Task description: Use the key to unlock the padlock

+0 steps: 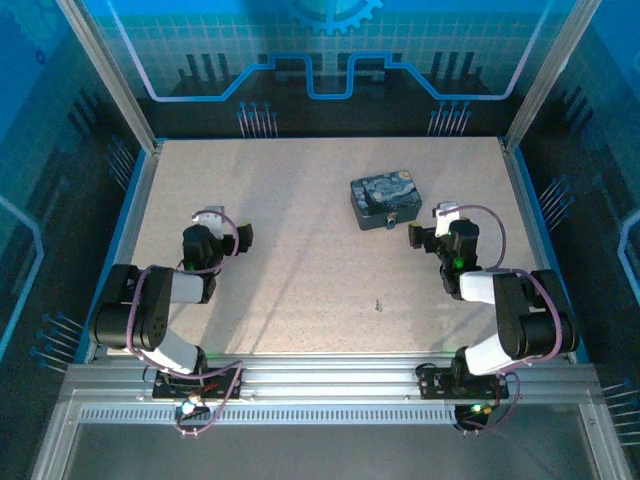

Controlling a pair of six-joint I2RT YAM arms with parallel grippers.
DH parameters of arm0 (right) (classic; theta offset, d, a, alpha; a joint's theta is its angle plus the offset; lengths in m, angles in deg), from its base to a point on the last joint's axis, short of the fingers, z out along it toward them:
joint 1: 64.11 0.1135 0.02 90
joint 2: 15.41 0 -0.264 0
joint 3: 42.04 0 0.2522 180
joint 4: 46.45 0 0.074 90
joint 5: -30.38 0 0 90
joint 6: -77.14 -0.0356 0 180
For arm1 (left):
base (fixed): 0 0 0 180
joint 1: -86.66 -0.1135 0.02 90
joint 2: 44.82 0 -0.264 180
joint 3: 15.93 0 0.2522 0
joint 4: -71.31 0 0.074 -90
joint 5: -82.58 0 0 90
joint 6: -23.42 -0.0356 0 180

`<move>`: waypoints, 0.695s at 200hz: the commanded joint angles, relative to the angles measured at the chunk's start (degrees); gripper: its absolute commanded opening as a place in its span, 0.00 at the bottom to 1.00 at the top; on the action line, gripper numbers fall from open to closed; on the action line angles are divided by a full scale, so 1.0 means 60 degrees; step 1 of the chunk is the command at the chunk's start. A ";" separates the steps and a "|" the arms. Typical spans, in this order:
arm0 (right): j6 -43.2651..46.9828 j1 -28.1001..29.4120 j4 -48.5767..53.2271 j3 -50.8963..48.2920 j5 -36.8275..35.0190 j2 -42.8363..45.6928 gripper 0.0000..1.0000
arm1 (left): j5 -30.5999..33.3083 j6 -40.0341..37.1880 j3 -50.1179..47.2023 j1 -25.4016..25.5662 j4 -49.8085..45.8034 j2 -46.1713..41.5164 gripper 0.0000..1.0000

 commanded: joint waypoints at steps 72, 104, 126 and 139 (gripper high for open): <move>-0.0115 0.0089 -0.0157 0.0052 -0.0007 -0.0055 1.00 | -0.0077 -0.0136 0.0153 -0.0080 0.0112 -0.0002 0.99; -0.0128 0.0067 -0.0164 0.0055 0.0013 -0.0055 1.00 | -0.0080 -0.0121 0.0156 -0.0086 0.0101 -0.0004 0.99; -0.0165 0.0000 -0.0224 0.0012 0.0142 -0.0041 1.00 | -0.0064 -0.0066 0.0007 -0.0115 0.0368 -0.0019 0.99; -0.0261 -0.0149 -0.0396 -0.0131 0.0389 0.0027 1.00 | -0.0207 -0.0064 -0.0397 -0.0145 0.1237 -0.0004 0.99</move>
